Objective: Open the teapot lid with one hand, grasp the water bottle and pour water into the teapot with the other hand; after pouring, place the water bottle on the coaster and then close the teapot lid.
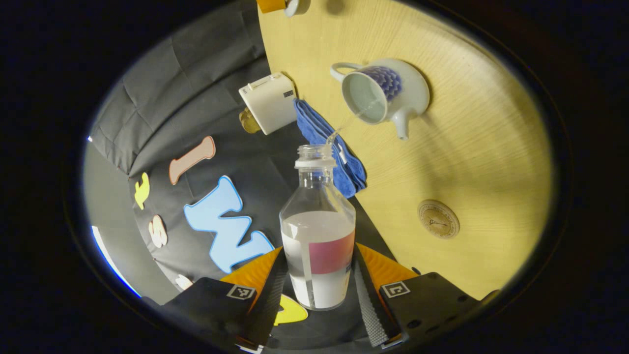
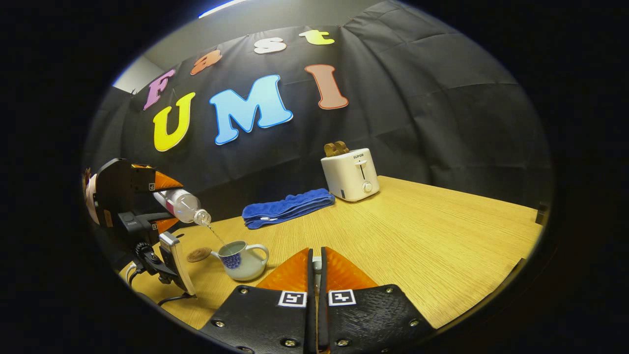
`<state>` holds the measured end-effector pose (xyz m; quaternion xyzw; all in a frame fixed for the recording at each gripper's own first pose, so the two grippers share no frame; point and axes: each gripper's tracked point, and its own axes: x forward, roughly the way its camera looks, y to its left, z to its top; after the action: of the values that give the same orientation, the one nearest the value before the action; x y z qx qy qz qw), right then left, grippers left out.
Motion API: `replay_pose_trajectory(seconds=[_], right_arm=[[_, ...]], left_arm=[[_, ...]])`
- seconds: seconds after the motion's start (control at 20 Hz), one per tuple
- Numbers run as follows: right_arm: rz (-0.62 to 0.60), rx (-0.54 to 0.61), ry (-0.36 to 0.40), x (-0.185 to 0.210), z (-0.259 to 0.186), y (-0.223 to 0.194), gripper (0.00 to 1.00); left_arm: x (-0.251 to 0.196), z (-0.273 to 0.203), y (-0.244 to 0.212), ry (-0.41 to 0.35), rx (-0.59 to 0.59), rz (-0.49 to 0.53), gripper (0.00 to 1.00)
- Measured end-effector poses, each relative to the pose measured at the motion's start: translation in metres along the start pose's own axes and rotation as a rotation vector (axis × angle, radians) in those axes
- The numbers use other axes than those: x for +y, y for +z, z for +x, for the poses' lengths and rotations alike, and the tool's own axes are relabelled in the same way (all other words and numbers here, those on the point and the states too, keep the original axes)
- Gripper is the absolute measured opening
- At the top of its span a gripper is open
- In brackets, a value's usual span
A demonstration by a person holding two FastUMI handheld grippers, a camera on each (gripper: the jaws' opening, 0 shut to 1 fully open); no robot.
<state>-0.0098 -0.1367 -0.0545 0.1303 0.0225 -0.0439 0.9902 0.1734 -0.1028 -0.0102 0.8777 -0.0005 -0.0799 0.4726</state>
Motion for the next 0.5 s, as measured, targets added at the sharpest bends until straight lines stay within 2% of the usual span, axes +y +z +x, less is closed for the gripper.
replay_pose_trajectory(seconds=[0.5], right_arm=[[0.007, -0.011, 0.01, 0.0, -0.002, 0.002, 0.02]], left_arm=[[0.013, -0.001, 0.006, 0.013, -0.005, 0.081, 0.84]])
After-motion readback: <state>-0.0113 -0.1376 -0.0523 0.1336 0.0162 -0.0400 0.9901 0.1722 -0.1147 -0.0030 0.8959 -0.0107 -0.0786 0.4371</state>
